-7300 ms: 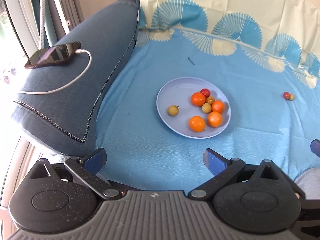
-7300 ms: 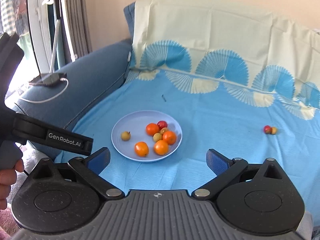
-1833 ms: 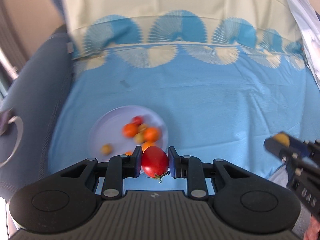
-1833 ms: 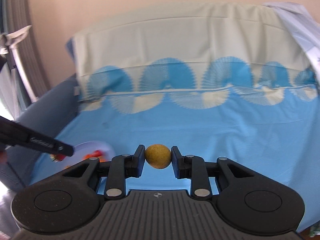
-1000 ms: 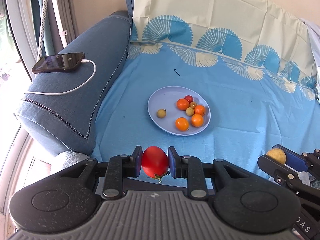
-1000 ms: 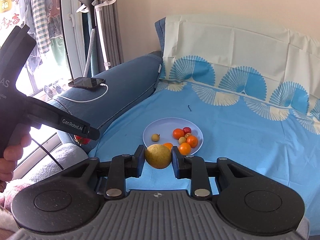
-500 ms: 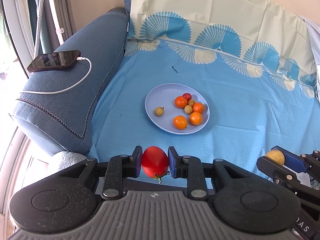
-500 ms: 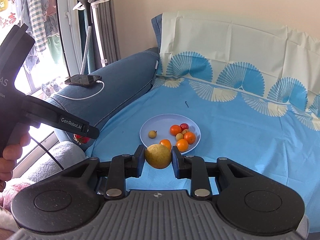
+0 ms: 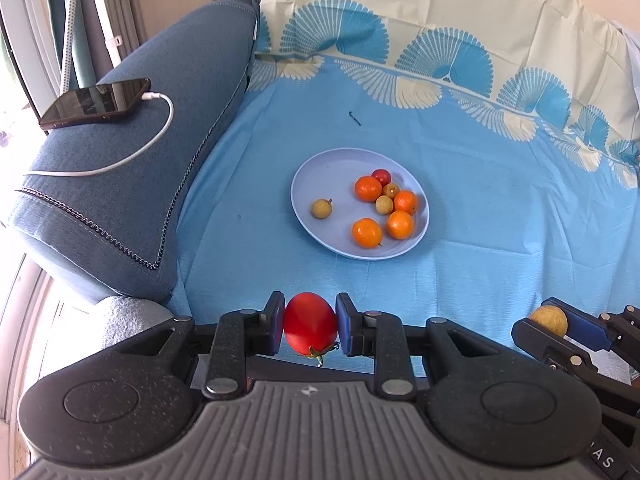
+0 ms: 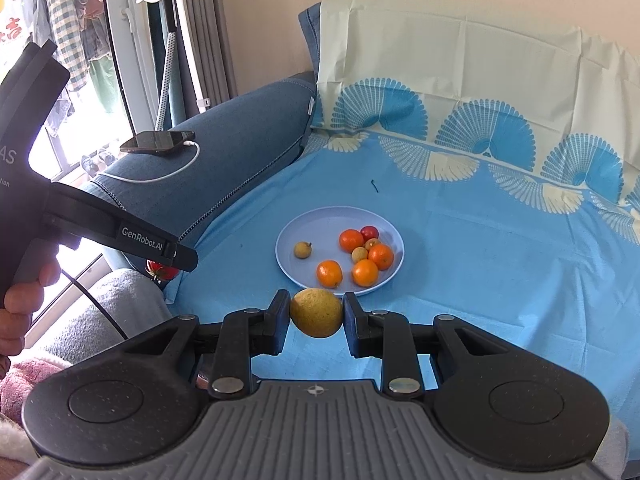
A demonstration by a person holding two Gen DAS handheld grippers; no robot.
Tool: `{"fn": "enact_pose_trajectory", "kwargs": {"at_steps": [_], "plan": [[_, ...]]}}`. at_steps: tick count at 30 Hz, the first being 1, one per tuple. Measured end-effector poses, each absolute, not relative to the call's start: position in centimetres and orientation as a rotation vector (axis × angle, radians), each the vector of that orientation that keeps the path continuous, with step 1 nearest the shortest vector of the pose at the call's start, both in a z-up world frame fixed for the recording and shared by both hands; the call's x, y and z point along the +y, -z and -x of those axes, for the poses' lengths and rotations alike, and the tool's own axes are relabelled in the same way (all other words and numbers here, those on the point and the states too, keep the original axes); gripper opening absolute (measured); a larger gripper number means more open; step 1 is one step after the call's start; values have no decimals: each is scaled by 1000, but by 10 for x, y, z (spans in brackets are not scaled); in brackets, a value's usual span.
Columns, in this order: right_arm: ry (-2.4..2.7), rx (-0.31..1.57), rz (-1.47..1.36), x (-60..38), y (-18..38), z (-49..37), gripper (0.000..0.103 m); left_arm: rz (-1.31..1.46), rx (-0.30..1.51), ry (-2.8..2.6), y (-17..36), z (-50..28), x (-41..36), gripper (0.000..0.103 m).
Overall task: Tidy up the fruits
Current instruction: 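Carry the tomato and longan in both tools over the pale blue plate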
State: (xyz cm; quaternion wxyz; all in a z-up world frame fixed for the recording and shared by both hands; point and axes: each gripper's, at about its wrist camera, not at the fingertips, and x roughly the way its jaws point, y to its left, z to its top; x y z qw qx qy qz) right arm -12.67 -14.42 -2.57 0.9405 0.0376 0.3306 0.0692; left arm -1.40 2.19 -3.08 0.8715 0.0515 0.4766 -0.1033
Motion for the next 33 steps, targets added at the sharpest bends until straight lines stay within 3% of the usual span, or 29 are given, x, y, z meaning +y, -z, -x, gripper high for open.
{"fn": "enact_pose_trajectory", "kwargs": {"at_steps": [33], "plan": [[-118, 800, -81, -169, 118, -79, 29, -219, 1128, 171, 128, -191, -54, 30]]}}
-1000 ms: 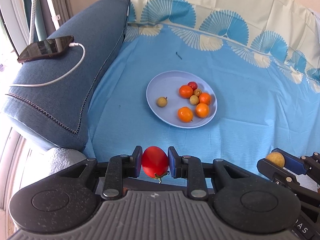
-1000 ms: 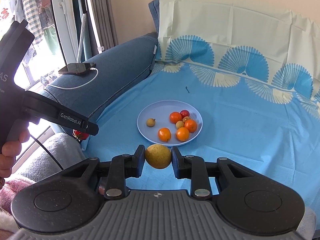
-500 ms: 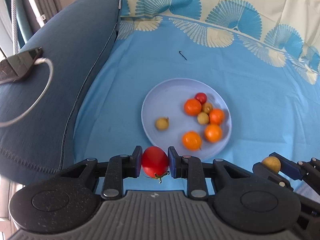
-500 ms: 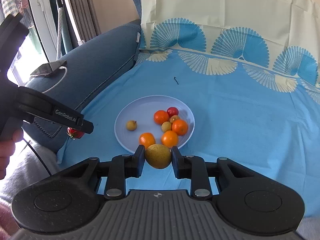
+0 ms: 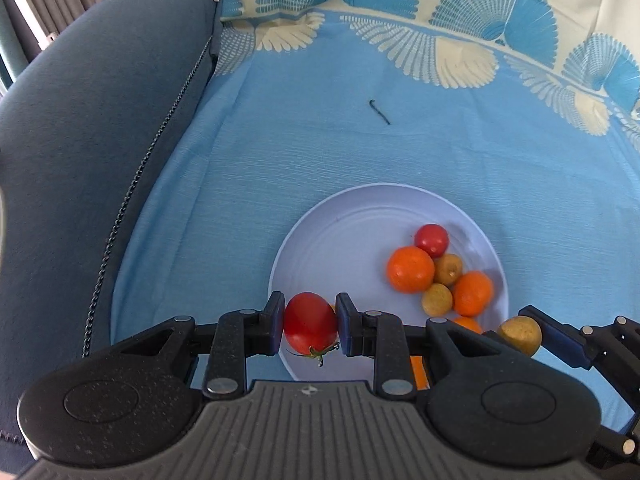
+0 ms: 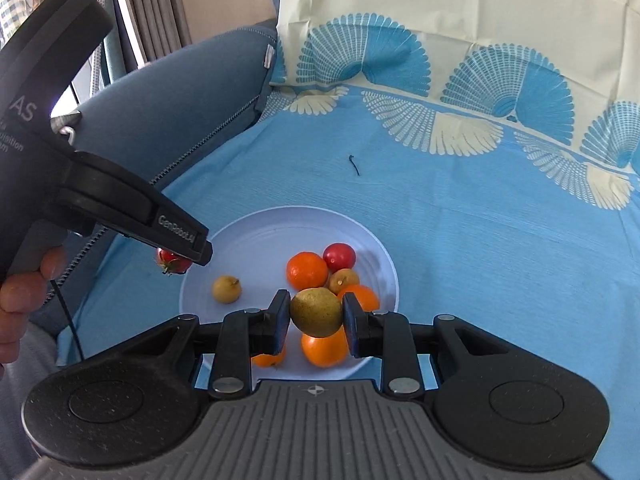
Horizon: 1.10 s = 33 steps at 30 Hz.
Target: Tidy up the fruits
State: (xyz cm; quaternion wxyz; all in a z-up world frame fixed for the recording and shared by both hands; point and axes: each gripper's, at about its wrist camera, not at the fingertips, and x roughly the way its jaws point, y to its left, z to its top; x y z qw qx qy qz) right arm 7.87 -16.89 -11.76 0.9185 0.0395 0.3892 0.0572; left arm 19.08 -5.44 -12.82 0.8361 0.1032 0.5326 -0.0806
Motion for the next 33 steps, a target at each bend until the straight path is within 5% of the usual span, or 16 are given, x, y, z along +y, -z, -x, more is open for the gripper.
{"fn": "enact_pose_trajectory", "kwargs": {"at_steps": [10, 12, 13, 19, 33], "plan": [[-147, 837, -38, -162, 143, -102, 30, -251, 1142, 168, 152, -210, -59, 36], [-156, 829, -17, -160, 144, -104, 38, -255, 1128, 165, 149, -212, -59, 91], [-150, 818, 1, -159, 142, -103, 52, -251, 1106, 147, 145, -211, -57, 101], [-112, 788, -1, -164, 123, -83, 81, -239, 1082, 148, 119, -194, -50, 103], [33, 743, -60, -157, 69, 23, 102, -212, 1011, 165, 53, -78, -22, 103]]}}
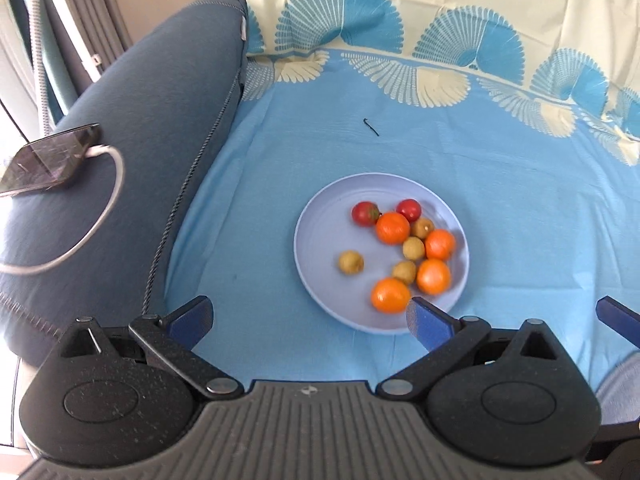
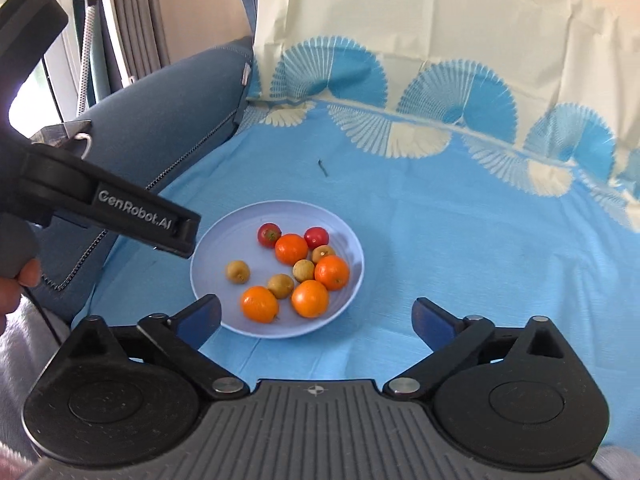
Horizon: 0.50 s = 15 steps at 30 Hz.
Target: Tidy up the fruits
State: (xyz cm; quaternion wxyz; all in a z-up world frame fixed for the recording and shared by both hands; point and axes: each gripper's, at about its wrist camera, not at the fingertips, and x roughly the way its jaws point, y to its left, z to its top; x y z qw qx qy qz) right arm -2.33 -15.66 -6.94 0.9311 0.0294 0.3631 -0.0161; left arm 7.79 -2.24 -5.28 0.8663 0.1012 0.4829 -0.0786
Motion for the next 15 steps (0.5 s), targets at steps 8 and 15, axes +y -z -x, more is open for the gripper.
{"fn": "enact_pose_trajectory", "kwargs": {"at_steps": [8, 15], "plan": [[80, 692, -56, -147, 55, 68, 102, -191, 957, 146, 37, -29, -6, 103], [102, 651, -49, -147, 45, 86, 102, -192, 921, 150, 32, -7, -4, 103]]}}
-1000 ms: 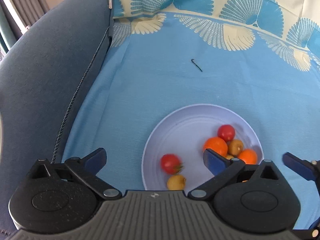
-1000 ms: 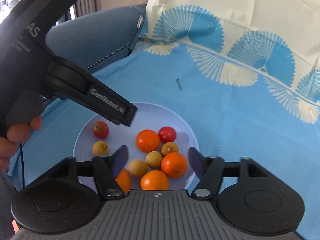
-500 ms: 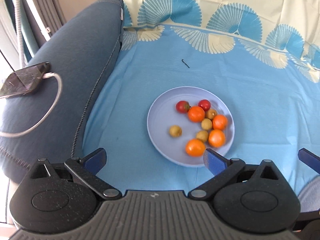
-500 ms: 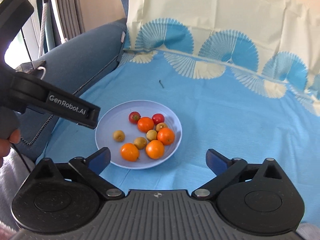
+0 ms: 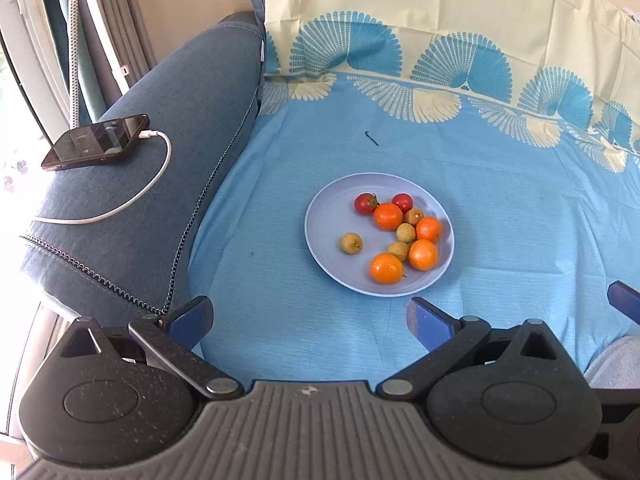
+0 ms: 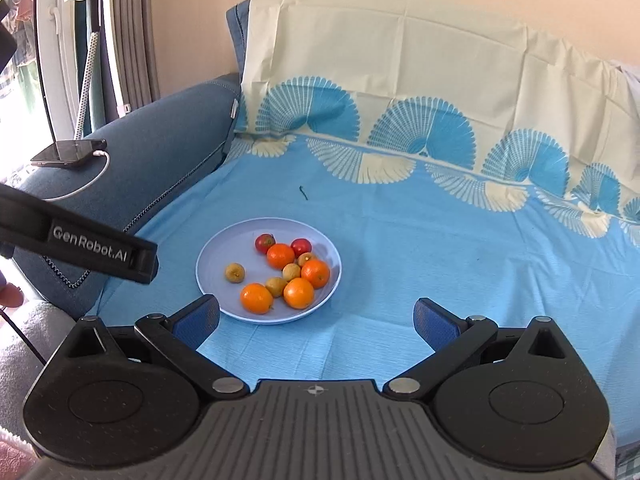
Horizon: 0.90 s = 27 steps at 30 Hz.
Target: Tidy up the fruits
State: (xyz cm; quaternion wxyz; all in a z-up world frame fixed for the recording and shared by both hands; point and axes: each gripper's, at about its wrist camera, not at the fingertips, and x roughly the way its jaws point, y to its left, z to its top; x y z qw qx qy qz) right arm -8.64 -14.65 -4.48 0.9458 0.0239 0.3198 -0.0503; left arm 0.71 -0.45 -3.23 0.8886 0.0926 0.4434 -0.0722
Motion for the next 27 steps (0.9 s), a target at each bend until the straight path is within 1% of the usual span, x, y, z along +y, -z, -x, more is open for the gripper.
{"fn": "enact_pose_trajectory", "kwargs": {"at_steps": [6, 27], "plan": [[121, 641, -60, -149, 42, 93, 102, -210, 888, 146, 27, 3, -6, 103], [129, 637, -59, -150, 40, 94, 102, -223, 898, 142, 29, 2, -8, 103]]}}
